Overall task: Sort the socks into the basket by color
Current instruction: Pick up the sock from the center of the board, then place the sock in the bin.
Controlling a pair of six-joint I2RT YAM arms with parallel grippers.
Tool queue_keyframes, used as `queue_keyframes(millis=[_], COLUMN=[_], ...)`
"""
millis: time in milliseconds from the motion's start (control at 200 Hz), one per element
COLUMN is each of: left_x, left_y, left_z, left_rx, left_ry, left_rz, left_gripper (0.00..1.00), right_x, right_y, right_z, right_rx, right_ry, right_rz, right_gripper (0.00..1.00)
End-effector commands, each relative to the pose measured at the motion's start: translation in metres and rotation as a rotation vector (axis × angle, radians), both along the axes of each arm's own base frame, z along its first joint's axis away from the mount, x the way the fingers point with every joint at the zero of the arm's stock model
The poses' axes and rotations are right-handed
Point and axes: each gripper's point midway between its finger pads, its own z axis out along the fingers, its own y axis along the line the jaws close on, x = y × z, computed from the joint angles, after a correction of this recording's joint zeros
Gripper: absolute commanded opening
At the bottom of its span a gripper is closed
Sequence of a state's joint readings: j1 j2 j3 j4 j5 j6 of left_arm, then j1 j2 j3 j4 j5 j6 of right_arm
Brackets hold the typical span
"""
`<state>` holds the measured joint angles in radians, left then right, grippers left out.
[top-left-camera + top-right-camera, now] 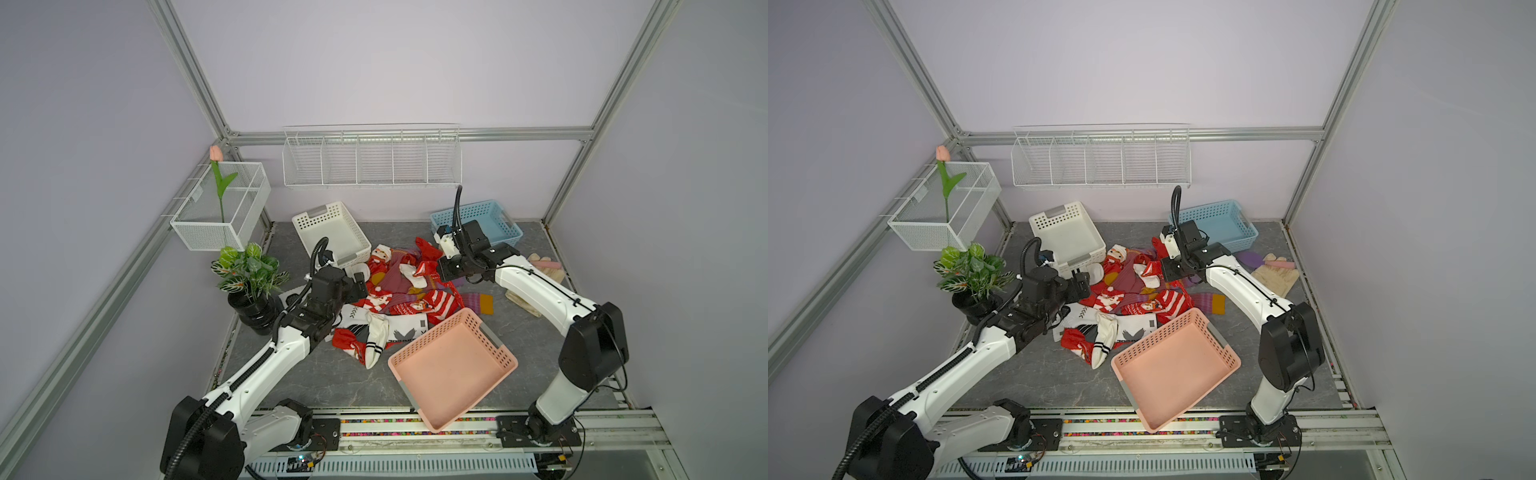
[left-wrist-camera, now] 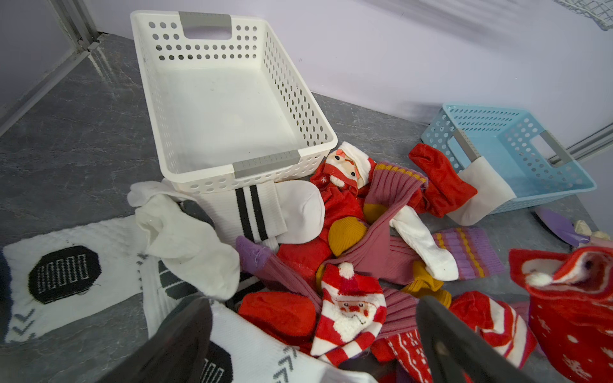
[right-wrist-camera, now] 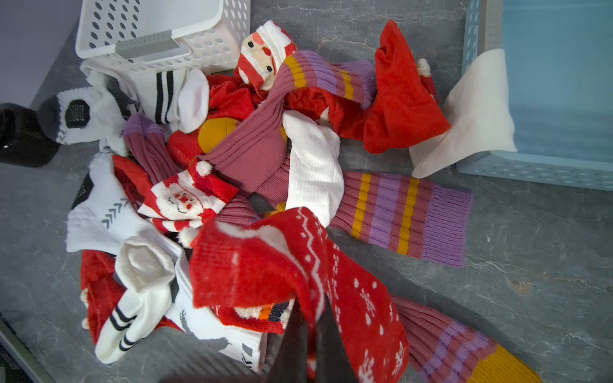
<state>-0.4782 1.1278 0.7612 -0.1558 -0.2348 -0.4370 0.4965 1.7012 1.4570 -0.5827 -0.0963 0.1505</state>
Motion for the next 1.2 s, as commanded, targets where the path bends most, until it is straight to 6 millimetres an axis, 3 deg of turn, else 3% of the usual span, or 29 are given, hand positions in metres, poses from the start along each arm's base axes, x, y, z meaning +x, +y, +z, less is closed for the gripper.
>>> queue_keyframes(millis=[0, 215, 565, 665, 920, 1194], left_x=[0.001, 0.0, -0.006, -0.009, -0.009, -0.002], left_y=[-0.002, -0.003, -0.008, -0.01, -0.057, -0.08], left_z=[0.023, 0.024, 0.043, 0.054, 0.071, 0.077], left_rx=[-0.03, -0.028, -0.07, -0.108, -0.192, -0.249], left_ry=[-0.038, -0.039, -0.101, -0.141, -0.233, -0.33], left_rz=[0.003, -0.005, -0.053, -0.064, -0.312, -0.416], left_gripper=[0.98, 0.98, 1.0, 1.0, 0.99, 0.99], right_x=[0.003, 0.008, 0.009, 0.005, -0.008, -0.024], right_y=[-0.004, -0.007, 0.028, 0.045, 0.109, 0.142], right_z=[0.029, 0.046, 0.066, 0.076, 0.111, 0.128], right_rx=[0.098, 0.183, 0.341, 0.406, 0.637, 0.766], right_ry=[-0.026, -0.028, -0.003, 0.006, 0.055, 0.137], right_rz=[-0.029, -0.05, 0.02, 0.072, 0.225, 0.331], right_gripper=[0.07, 0.07, 0.07, 0.07, 0.07, 0.07])
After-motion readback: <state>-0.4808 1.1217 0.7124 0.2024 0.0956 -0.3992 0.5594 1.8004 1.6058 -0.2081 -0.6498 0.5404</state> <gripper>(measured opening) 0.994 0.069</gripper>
